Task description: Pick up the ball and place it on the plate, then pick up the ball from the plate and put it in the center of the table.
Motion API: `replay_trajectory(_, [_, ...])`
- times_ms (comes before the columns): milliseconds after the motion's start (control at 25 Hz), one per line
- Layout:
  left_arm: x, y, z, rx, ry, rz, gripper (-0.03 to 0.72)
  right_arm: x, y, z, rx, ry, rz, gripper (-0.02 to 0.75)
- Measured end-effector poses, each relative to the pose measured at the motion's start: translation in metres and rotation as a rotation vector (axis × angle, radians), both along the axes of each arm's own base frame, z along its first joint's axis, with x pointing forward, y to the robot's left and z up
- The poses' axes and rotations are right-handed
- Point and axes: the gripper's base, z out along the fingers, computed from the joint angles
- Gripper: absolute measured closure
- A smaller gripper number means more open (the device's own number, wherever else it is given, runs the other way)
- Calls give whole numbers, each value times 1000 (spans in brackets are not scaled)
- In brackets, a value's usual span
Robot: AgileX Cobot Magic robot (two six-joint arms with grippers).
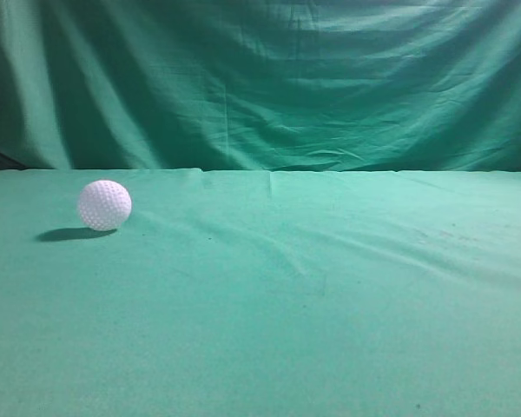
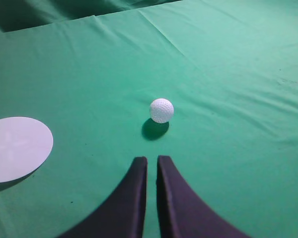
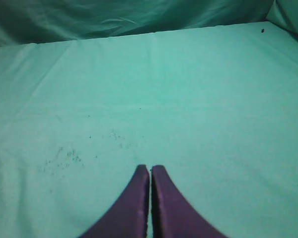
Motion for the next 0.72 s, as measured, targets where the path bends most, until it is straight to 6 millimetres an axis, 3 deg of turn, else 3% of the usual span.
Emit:
replay_trajectory(320, [0,2,0,28,-18,10,641,0,0,0,0,0,0,738])
replay_trajectory(560, [0,11,2,44,-116,165,641,0,0,0,-1,2,1,738])
replay_trajectory(720, [6,17,-19,26,-173,299,641,0,0,0,-1,2,1,738])
